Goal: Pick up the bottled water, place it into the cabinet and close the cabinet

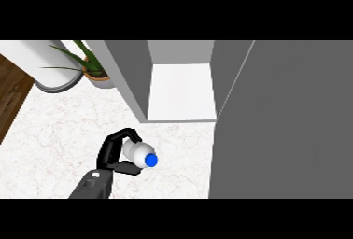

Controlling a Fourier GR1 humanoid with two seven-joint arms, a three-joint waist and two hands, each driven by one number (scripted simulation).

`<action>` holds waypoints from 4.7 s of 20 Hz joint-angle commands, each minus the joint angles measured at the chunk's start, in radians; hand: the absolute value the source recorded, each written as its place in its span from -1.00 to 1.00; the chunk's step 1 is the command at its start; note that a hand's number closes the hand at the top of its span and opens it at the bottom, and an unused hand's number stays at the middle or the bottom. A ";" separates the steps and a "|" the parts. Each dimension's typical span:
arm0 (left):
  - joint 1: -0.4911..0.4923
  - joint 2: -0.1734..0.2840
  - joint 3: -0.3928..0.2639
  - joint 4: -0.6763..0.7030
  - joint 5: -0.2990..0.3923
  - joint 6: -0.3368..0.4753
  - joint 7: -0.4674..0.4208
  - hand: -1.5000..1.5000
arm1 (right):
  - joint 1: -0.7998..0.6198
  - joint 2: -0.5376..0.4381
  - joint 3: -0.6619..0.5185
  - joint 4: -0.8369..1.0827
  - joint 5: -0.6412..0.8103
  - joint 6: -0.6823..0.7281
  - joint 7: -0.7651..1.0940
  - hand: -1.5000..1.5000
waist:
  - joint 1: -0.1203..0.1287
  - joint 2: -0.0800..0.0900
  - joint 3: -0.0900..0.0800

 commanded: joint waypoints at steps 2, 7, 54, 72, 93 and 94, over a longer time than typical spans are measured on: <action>0.042 -0.039 -0.095 -0.120 0.062 0.019 0.102 1.00 | 0.055 -0.054 0.007 -0.168 0.033 -0.019 0.059 -1.00 | 0.007 0.000 -0.003; 0.015 -0.040 -0.226 -0.193 0.226 0.083 0.213 1.00 | 0.075 -0.072 -0.010 -0.092 0.005 -0.014 -0.052 -1.00 | -0.012 0.002 -0.004; -0.772 -0.014 -0.390 0.296 0.450 0.782 0.488 -1.00 | 0.119 -0.130 -0.184 -0.064 -0.131 0.110 -0.194 -1.00 | -0.066 0.036 -0.006; -0.609 -0.041 -0.395 -0.031 0.688 0.445 0.328 1.00 | 0.090 -0.118 -0.145 -0.138 -0.077 0.077 -0.076 -1.00 | -0.010 0.008 -0.005; 0.191 0.169 -0.749 -0.901 0.777 0.379 0.401 -1.00 | 0.142 -0.124 -0.009 -0.175 0.055 -0.042 -0.084 -1.00 | 0.041 -0.004 -0.006; 0.215 0.191 -0.745 -0.941 0.776 0.404 0.417 -1.00 | 0.150 -0.139 0.012 -0.186 0.072 -0.042 -0.067 -1.00 | 0.041 -0.004 -0.006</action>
